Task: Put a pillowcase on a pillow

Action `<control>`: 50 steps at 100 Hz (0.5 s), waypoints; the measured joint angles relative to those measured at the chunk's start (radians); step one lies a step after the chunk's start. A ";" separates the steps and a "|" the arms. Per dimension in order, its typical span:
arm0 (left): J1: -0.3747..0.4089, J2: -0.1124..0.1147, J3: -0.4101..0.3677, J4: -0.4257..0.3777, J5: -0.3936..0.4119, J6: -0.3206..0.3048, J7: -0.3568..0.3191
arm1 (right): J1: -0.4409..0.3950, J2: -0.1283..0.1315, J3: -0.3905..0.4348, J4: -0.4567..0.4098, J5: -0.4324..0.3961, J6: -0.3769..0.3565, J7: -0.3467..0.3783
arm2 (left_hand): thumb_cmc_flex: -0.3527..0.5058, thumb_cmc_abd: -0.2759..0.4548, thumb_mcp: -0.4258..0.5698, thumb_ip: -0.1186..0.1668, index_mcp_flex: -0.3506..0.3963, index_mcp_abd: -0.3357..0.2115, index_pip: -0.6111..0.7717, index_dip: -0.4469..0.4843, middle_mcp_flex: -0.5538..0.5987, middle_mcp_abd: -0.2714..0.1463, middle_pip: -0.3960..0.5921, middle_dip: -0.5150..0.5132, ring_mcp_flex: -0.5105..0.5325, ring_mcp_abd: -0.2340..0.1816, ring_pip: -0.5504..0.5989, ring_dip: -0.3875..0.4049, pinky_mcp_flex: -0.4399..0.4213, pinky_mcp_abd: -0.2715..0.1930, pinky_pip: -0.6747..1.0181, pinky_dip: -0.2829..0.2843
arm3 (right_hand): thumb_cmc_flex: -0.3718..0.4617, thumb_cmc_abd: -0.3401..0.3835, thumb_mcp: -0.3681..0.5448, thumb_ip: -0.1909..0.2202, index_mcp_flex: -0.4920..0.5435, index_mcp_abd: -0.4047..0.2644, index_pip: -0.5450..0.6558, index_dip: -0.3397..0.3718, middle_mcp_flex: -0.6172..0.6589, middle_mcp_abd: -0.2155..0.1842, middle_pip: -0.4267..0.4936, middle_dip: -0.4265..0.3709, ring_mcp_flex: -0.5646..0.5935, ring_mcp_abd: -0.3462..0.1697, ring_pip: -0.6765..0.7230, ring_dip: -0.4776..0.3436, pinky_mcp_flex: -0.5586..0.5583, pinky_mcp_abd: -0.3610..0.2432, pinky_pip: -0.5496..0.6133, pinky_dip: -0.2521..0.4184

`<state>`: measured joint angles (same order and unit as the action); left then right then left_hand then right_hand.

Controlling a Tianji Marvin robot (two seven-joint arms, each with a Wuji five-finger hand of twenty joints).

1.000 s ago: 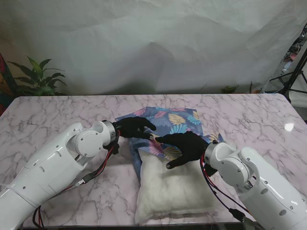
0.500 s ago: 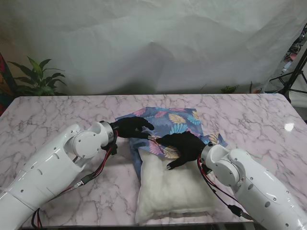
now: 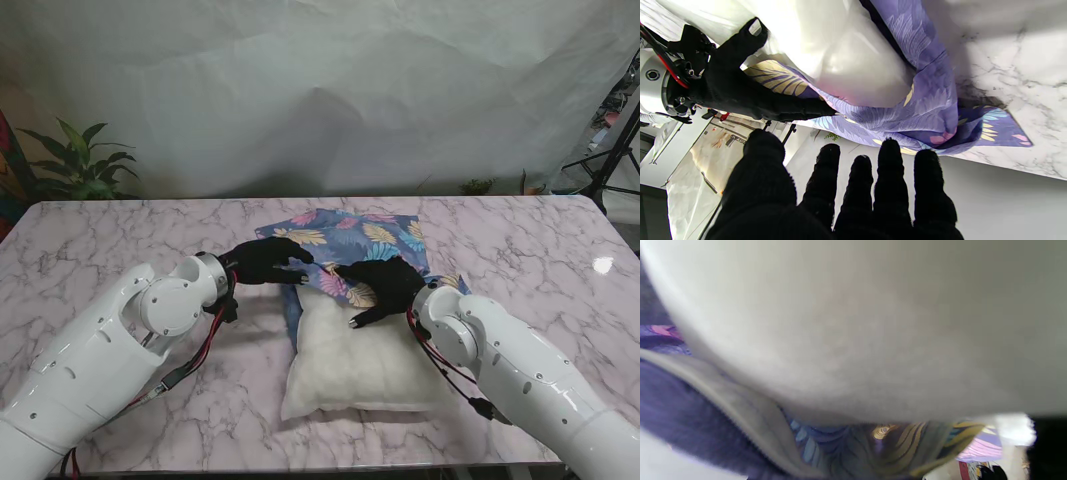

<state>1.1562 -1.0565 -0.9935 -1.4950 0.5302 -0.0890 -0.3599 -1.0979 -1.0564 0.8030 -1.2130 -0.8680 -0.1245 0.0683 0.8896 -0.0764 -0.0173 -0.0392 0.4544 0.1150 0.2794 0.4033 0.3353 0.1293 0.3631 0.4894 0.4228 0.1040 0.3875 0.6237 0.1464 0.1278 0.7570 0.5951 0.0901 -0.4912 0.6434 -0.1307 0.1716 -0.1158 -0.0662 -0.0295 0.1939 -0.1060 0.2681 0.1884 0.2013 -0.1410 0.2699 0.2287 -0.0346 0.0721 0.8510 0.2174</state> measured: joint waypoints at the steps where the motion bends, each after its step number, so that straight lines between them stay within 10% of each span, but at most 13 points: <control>1: 0.002 0.000 -0.002 -0.002 0.001 0.001 0.001 | 0.004 -0.001 -0.004 0.004 0.001 0.004 -0.002 | 0.000 0.000 0.000 0.000 0.000 0.000 0.000 0.000 0.000 0.000 0.000 0.000 0.002 0.000 0.000 -0.003 0.000 0.000 0.000 0.000 | 0.000 0.000 0.000 0.000 0.000 0.000 0.000 0.000 0.000 0.000 0.003 0.000 0.001 0.000 0.000 0.001 0.001 0.000 0.002 0.000; 50: 0.030 0.008 -0.033 -0.041 0.008 0.032 -0.023 | 0.079 -0.023 -0.060 0.031 0.012 0.329 0.065 | 0.000 0.000 0.000 0.000 0.000 0.000 0.000 -0.004 -0.049 0.023 -0.033 -0.013 -0.036 0.013 -0.025 -0.032 -0.024 0.001 -0.002 -0.013 | 0.000 -0.001 -0.004 0.000 0.000 0.001 0.000 0.000 0.000 0.013 0.086 0.026 0.088 0.036 0.000 0.003 0.069 0.053 0.034 -0.010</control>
<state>1.1860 -1.0482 -1.0269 -1.5361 0.5379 -0.0570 -0.3833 -1.0186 -1.0795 0.7427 -1.1819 -0.8557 0.2042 0.1336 0.8896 -0.0759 -0.0173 -0.0392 0.4542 0.1150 0.2797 0.3995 0.2865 0.1525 0.3297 0.4763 0.3871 0.1173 0.3621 0.5921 0.1223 0.1287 0.7553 0.5824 0.0900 -0.4918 0.6397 -0.1309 0.1716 -0.1149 -0.0663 -0.0295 0.1943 -0.0933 0.3540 0.2148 0.2898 -0.1048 0.2702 0.2317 0.0340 0.1249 0.8847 0.2070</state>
